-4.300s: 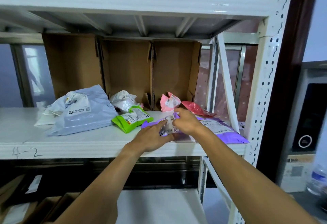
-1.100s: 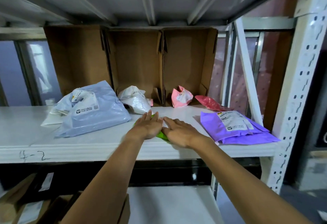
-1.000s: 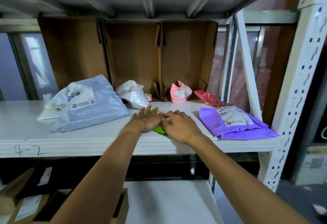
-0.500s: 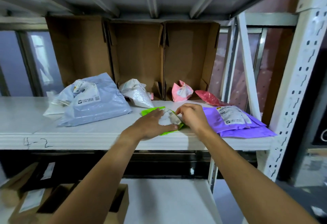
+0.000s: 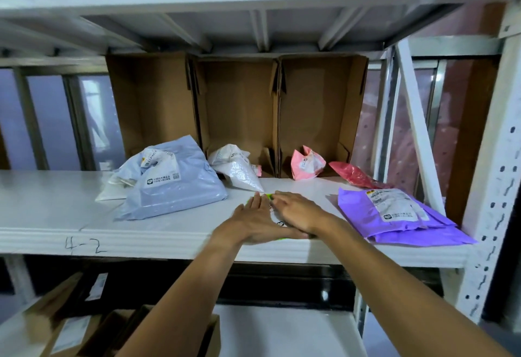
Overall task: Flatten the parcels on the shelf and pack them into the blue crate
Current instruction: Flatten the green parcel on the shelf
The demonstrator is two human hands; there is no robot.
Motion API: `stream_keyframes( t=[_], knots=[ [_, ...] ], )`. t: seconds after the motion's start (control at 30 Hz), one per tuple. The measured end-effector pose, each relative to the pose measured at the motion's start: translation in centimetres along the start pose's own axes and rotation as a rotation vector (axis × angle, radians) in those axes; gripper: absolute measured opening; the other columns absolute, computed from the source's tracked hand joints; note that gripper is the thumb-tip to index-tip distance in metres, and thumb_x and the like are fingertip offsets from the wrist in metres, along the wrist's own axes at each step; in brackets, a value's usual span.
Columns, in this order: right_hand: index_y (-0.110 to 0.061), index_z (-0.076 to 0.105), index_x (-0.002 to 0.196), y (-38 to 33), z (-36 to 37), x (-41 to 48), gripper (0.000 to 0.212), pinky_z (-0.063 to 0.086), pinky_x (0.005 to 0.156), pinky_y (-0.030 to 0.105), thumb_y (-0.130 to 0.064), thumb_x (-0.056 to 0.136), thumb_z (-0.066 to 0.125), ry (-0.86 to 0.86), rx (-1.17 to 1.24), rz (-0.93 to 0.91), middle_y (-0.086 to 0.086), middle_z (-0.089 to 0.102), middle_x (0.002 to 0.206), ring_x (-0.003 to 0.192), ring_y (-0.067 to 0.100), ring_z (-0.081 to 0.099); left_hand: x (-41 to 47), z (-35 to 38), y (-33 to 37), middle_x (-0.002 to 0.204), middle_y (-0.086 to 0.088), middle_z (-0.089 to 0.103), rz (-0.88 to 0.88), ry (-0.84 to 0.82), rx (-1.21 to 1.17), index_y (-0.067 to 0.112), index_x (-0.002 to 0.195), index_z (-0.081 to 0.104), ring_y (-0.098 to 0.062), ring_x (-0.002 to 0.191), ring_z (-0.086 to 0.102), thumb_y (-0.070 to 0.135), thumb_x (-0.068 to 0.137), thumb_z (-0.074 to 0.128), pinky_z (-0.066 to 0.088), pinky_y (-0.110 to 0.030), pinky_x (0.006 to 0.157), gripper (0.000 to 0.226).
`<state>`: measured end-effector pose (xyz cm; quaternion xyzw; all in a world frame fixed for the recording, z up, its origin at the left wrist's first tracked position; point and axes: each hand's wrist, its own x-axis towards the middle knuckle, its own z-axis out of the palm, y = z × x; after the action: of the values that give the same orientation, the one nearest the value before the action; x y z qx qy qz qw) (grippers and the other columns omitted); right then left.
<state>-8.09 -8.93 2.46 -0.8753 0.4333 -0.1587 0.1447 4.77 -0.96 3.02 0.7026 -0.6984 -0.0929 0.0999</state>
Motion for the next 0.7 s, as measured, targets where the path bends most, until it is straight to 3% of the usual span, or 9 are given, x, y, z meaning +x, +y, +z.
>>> stream_keyframes(
  t=[0.1, 0.2, 0.3, 0.37, 0.43, 0.5, 0.57, 0.63, 0.7],
  knots=[
    [-0.023, 0.022, 0.158, 0.1, -0.4, 0.1, 0.055, 0.007, 0.124, 0.034, -0.044, 0.107, 0.017, -0.084, -0.05, 0.002, -0.004, 0.013, 0.166, 0.153, 0.012, 0.008, 0.5, -0.1, -0.1, 0.168, -0.003, -0.01, -0.021, -0.035, 0.023, 0.025, 0.16, -0.008, -0.019, 0.155, -0.006, 0.101, 0.053, 0.048, 0.008, -0.046, 0.125, 0.143],
    [-0.025, 0.017, 0.159, 0.3, -0.4, 0.3, 0.057, 0.005, 0.125, 0.035, -0.048, 0.106, 0.015, -0.098, -0.064, 0.026, -0.007, 0.009, 0.167, 0.153, 0.01, 0.003, 0.5, -0.1, 0.0, 0.168, -0.002, -0.01, -0.02, -0.033, 0.015, 0.025, 0.16, -0.008, -0.019, 0.155, -0.006, 0.101, 0.053, 0.048, 0.008, -0.045, 0.125, 0.142],
    [-0.024, 0.019, 0.159, 0.2, -0.5, 0.1, 0.057, 0.007, 0.124, 0.035, -0.047, 0.107, 0.017, -0.091, -0.042, 0.048, -0.007, 0.011, 0.167, 0.153, 0.011, 0.006, 0.4, 0.0, 0.0, 0.168, -0.001, -0.008, -0.007, -0.023, 0.019, 0.027, 0.16, -0.006, -0.02, 0.155, -0.002, 0.098, 0.056, 0.051, 0.01, -0.045, 0.125, 0.138],
    [-0.019, 0.027, 0.156, -0.1, -0.7, -0.3, 0.053, 0.014, 0.122, 0.037, -0.041, 0.108, 0.022, -0.055, -0.003, 0.056, -0.002, 0.019, 0.165, 0.151, 0.017, 0.016, 0.4, -0.4, -0.5, 0.167, 0.004, 0.009, 0.009, -0.028, -0.091, 0.032, 0.16, 0.01, -0.02, 0.153, 0.015, 0.091, 0.055, 0.061, 0.019, -0.042, 0.123, 0.131],
    [-0.018, 0.037, 0.151, -0.4, -0.8, -0.9, 0.049, 0.024, 0.118, 0.041, -0.036, 0.107, 0.027, -0.02, 0.013, 0.078, 0.003, 0.027, 0.162, 0.146, 0.024, 0.027, 0.6, -0.8, -1.5, 0.152, 0.008, 0.045, -0.001, -0.004, -0.427, 0.032, 0.147, 0.047, -0.017, 0.137, 0.045, 0.069, 0.06, 0.074, 0.035, -0.036, 0.115, 0.098],
    [-0.02, 0.04, 0.149, -0.8, -0.9, -1.7, 0.049, 0.029, 0.113, 0.042, -0.037, 0.105, 0.027, 0.032, -0.02, 0.119, 0.004, 0.032, 0.159, 0.142, 0.027, 0.032, 1.0, -1.0, -2.6, 0.126, 0.005, 0.066, -0.011, 0.162, -0.696, 0.023, 0.12, 0.069, -0.019, 0.12, 0.06, 0.049, 0.064, 0.071, 0.043, -0.04, 0.11, 0.062],
    [-0.02, 0.041, 0.146, -1.3, -0.8, -2.8, 0.049, 0.03, 0.108, 0.044, -0.038, 0.103, 0.026, 0.049, -0.091, 0.159, 0.007, 0.036, 0.154, 0.14, 0.029, 0.032, 1.2, -0.8, -3.1, 0.122, 0.003, 0.067, -0.052, 0.291, -0.798, 0.021, 0.12, 0.07, -0.022, 0.119, 0.06, 0.041, 0.069, 0.066, 0.044, -0.044, 0.11, 0.054],
    [-0.016, 0.044, 0.141, -1.9, -0.6, -3.9, 0.048, 0.029, 0.108, 0.047, -0.036, 0.102, 0.026, 0.058, -0.193, 0.178, 0.01, 0.041, 0.149, 0.137, 0.03, 0.034, 0.5, -0.6, -2.7, 0.129, 0.0, 0.066, -0.065, 0.334, -0.768, 0.019, 0.133, 0.063, -0.019, 0.12, 0.059, 0.031, 0.079, 0.062, 0.043, -0.039, 0.11, 0.055],
    [-0.012, 0.046, 0.138, -2.3, -0.5, -4.9, 0.05, 0.028, 0.108, 0.047, -0.038, 0.101, 0.024, 0.084, -0.269, 0.196, 0.012, 0.044, 0.145, 0.136, 0.03, 0.035, 0.0, -0.3, -1.7, 0.128, -0.001, 0.068, -0.01, 0.391, -0.719, 0.016, 0.133, 0.063, -0.015, 0.12, 0.06, 0.018, 0.089, 0.058, 0.042, -0.03, 0.108, 0.044]
  ],
)
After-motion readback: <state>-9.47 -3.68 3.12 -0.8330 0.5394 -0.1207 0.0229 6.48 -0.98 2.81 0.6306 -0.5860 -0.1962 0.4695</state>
